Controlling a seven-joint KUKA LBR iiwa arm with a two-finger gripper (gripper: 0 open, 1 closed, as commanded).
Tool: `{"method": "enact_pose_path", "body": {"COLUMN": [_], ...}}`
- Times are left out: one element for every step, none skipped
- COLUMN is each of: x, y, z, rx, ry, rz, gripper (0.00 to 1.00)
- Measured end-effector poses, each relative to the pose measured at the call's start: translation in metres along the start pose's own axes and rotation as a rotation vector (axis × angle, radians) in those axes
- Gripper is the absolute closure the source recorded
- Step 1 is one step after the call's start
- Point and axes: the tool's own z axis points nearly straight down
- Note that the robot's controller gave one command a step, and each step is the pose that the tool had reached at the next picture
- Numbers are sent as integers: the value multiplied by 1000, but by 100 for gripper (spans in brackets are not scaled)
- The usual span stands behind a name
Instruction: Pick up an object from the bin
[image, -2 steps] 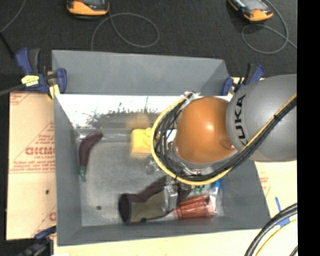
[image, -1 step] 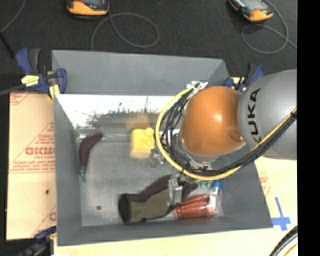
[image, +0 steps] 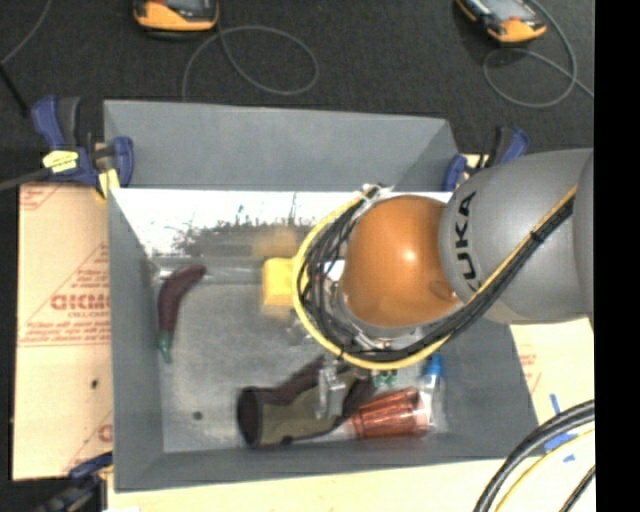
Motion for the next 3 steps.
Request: {"method": "enact_pose_path", "body": {"x": [-7, -24, -24], "y": [-2, -5, -5], "z": [50, 82, 82], "rx": [1, -1, -1], "ry": [0, -4, -4], "rz": [-49, 93, 95], "gripper": [0, 100, 100]}}
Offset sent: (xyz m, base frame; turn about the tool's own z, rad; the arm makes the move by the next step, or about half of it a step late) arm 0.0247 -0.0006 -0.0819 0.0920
